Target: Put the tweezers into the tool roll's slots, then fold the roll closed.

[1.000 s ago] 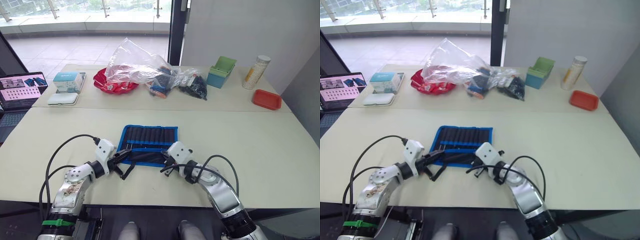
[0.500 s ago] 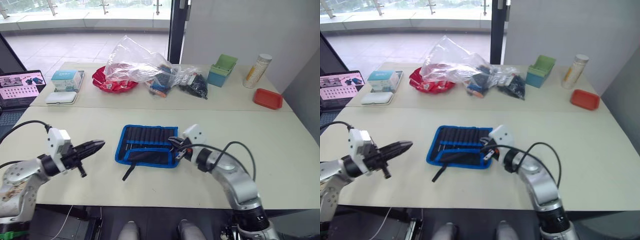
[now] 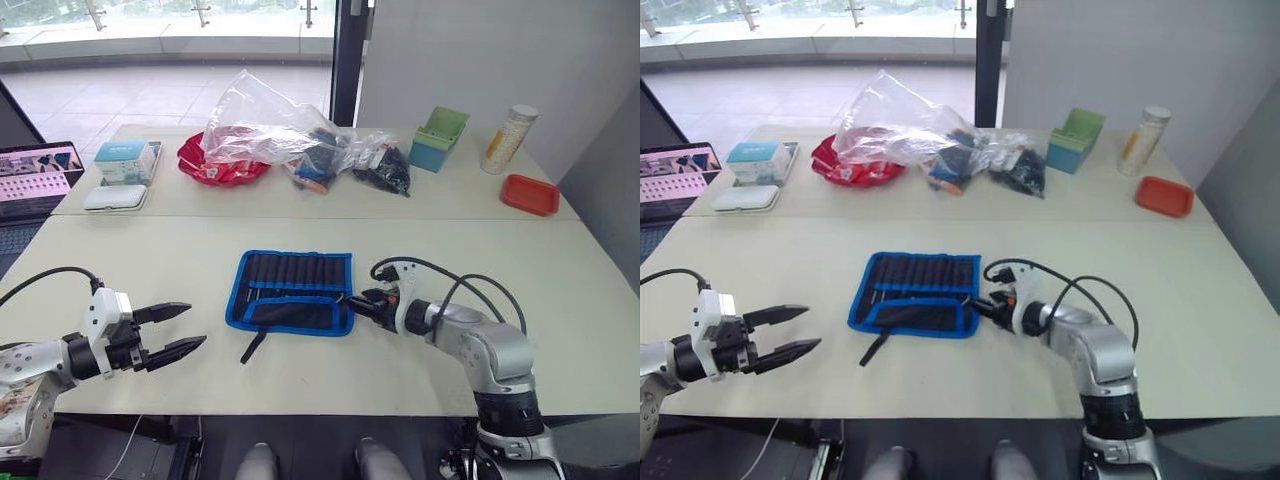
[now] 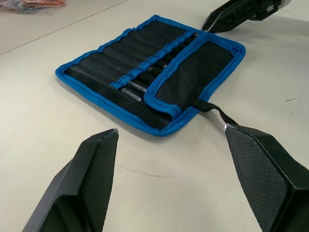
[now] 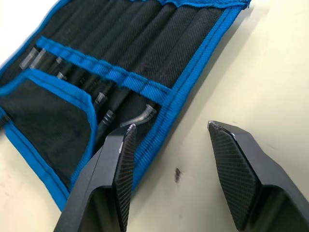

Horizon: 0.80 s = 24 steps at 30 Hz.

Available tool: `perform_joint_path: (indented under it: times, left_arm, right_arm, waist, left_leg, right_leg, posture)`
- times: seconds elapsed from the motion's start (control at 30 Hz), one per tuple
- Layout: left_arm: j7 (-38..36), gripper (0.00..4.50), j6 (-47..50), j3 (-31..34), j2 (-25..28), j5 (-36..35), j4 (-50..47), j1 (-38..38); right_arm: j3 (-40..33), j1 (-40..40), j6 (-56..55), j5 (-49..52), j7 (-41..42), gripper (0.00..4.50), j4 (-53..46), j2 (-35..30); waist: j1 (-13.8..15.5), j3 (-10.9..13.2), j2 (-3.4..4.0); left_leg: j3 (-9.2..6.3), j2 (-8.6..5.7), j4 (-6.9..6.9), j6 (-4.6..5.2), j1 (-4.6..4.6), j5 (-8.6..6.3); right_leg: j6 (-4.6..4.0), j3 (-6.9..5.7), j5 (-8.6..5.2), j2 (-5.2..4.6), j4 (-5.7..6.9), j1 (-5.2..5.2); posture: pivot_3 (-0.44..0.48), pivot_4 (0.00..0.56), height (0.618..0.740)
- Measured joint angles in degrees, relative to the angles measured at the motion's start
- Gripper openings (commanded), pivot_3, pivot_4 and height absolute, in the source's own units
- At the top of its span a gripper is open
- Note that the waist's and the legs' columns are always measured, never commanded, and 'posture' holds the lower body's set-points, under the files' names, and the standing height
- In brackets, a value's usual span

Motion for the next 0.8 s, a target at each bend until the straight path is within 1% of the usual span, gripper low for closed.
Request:
perform_joint_path:
  times: [0.1, 0.3, 0.4, 0.63, 0.8]
  left_arm:
    - [0.4, 3.74, 0.7, 0.0, -0.1, -0.1, -0.1, 0.3]
    - [0.6, 3.74, 0.9, 0.0, -0.1, -0.2, -0.4, 0.4]
    - [0.6, 3.74, 0.9, 0.0, -0.1, -0.2, -0.6, 0.4]
    - [0.9, 3.74, 0.9, 0.0, -0.5, -0.2, -0.5, 0.4]
    - [1.1, 3.74, 0.9, 0.0, -0.5, -0.2, -0.5, 0.4]
  right_arm:
    - [-0.6, -0.4, 0.5, 1.1, -0.7, 2.51, 1.0, 0.5]
    - [-3.5, -1.8, 3.0, 4.5, -2.1, 2.51, 3.0, 4.9]
    - [-3.8, -1.9, 4.0, 5.7, -3.1, 2.51, 3.1, 6.7]
    - [-4.7, -2.5, 4.2, 7.3, -4.3, 2.51, 4.3, 6.8]
    - [-5.8, -2.4, 4.3, 8.4, -5.0, 2.51, 4.3, 5.6]
  waist:
    - [-0.1, 0.0, 0.0]
    - [-0.3, 0.0, -0.01]
    - [-0.3, 0.0, 0.0]
    - [-0.1, 0.0, 0.01]
    - [0.0, 0.0, 0.01]
  left_leg:
    - [0.0, 0.01, -0.05, 0.0, 0.06, 0.0]
    - [0.01, 0.03, -0.08, 0.0, 0.08, 0.0]
    - [0.02, 0.03, -0.12, 0.0, 0.06, 0.0]
    - [0.02, 0.03, -0.1, 0.0, 0.05, 0.0]
    - [0.02, 0.02, -0.1, 0.0, 0.04, 0.0]
  right_leg:
    - [0.0, -0.01, 0.0, 0.01, 0.01, 0.01]
    - [0.0, -0.01, 0.0, 0.02, 0.03, -0.01]
    - [0.0, -0.01, 0.0, 0.02, 0.03, -0.03]
    - [0.0, -0.01, 0.0, 0.01, 0.01, -0.03]
    - [0.0, -0.01, 0.0, 0.01, 0.01, -0.03]
  posture:
    - [0.0, 0.15, 0.74]
    - [0.0, 0.15, 0.74]
    - [0.0, 0.15, 0.74]
    - [0.0, 0.15, 0.74]
    - [0.0, 0.15, 0.74]
